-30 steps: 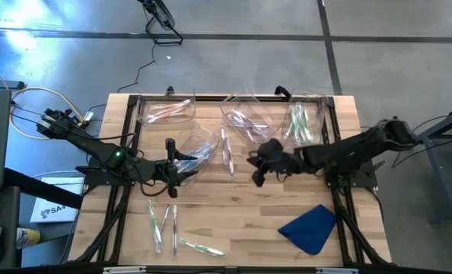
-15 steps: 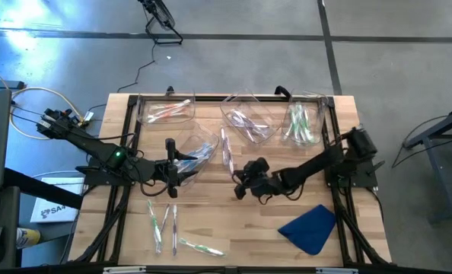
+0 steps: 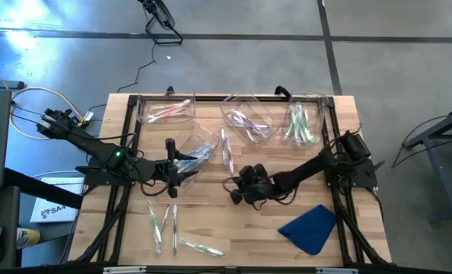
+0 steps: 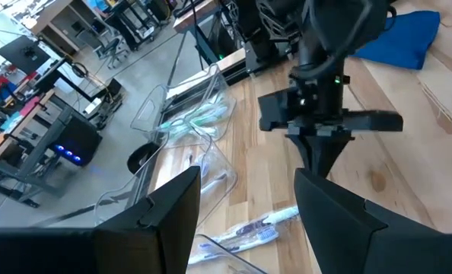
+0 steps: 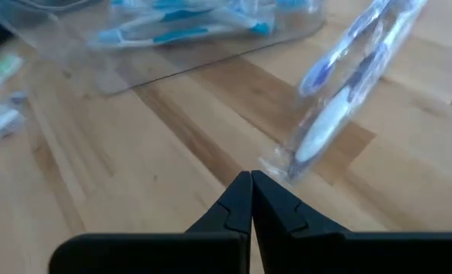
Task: Pick & Place Toothbrushes
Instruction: Put the purple toothbrush into the top center transparent bin
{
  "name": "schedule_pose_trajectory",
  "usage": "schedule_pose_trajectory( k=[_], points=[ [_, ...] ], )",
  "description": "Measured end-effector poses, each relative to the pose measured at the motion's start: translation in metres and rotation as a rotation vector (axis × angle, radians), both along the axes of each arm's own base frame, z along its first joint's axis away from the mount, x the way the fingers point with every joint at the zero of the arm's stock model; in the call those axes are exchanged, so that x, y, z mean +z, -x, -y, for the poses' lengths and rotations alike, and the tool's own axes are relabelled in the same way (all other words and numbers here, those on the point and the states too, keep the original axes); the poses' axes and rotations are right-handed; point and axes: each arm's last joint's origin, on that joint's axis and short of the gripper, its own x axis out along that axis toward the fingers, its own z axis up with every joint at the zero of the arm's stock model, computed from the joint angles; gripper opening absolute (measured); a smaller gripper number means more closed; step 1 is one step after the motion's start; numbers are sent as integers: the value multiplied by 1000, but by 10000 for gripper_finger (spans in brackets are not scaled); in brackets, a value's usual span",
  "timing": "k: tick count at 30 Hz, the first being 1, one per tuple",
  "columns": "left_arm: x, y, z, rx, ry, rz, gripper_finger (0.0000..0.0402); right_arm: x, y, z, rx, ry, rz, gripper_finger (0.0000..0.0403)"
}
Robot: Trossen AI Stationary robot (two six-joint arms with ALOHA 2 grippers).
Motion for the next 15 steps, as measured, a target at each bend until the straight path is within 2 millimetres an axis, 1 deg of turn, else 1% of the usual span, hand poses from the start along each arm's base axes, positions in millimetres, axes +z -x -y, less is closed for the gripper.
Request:
schedule_pose_trajectory(
  k=[2, 5, 8, 12, 15],
  points=[
    [0, 0, 0, 0, 0, 0, 207, 11, -9, 3, -8, 26, -67, 2],
    [0, 0, 0, 0, 0, 0, 207, 23, -20, 9, -38, 121, -158, 2],
    [0, 0, 0, 0, 0, 0, 207, 30, -28, 23, -27, 100, -187, 2],
    [0, 0, 0, 0, 0, 0, 207, 16, -30, 41, -33, 98, -257, 2],
    [0, 0, 0, 0, 0, 0, 207, 14, -34, 51, -11, 48, -268, 2]
  ],
)
